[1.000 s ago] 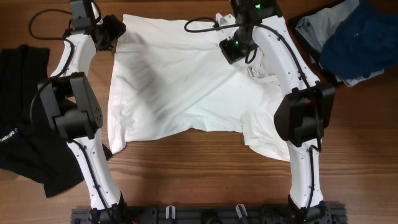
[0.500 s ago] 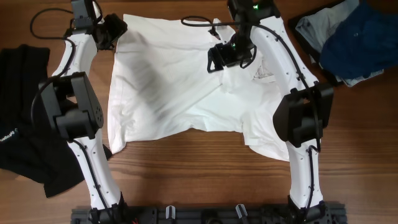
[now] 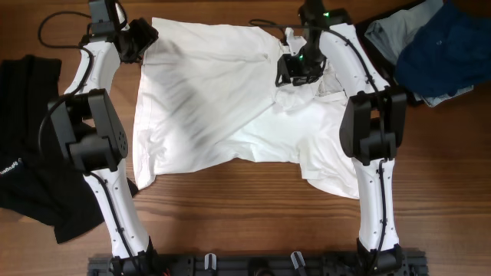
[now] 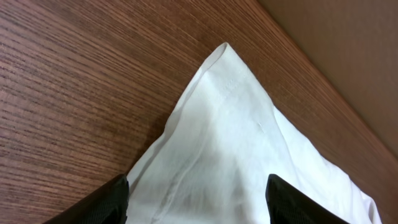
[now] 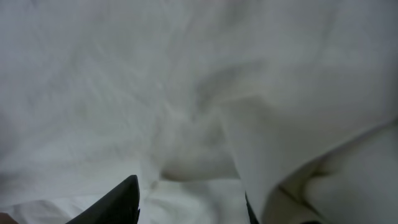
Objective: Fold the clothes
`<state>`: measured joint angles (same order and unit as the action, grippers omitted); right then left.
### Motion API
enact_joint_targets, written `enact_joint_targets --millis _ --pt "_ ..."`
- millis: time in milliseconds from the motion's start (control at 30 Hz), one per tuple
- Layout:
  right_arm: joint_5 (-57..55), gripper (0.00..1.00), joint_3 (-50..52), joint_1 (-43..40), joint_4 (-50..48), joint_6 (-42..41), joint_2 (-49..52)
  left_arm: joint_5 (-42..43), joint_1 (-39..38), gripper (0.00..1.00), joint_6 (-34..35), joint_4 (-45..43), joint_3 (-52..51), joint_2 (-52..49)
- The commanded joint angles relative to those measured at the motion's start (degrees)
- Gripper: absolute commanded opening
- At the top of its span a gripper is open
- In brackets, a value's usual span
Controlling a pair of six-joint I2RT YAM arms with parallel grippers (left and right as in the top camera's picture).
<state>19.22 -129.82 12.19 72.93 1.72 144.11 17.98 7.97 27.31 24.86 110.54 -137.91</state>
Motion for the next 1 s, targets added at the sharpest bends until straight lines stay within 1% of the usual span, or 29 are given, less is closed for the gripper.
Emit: enact_joint_targets --millis 0,67,100,133,333,500,667,833,967 --pt "-0.6 0.53 -0.7 -0.5 0.0 0.0 -0.9 0.9 -0.2 0.70 0.2 0.4 1.0 2.9" --pt "-0.6 0.52 -0.7 -0.8 -0.1 2.5 -1.9 0.9 -0.2 0.70 0.2 0.4 1.0 2.9" --pt "-0.9 0.54 -0.7 -0.8 -0.2 2.7 -2.8 0.9 -0.2 0.70 0.2 0.4 1.0 2.9" --pt "-1.3 0.55 -0.7 -0.8 -0.2 2.5 -3.2 0.9 -0.2 0.71 0.2 0.4 1.0 2.9" --pt "-1.4 0.55 -0.8 -0.9 0.2 2.4 -6.5 0.9 -0.2 0.71 0.2 0.5 1.0 2.9" --pt "-1.4 0.58 -0.8 -1.4 0.7 2.2 -8.7 0.9 -0.2 0.71 0.2 0.9 1.0 2.9" --pt "-1.4 0.59 -0.8 -3.3 4.2 1.2 -8.5 0.9 -0.2 0.71 0.2 0.9 1.0 2.9" --pt "-1.4 0.62 -0.8 -5.5 5.0 0.6 -8.3 0.9 -0.2 0.71 0.2 1.1 1.0 2.9" --pt "-1.2 0.61 -0.8 -6.0 6.1 1.0 -7.8 0.9 -0.2 0.71 0.2 1.1 1.0 2.9"
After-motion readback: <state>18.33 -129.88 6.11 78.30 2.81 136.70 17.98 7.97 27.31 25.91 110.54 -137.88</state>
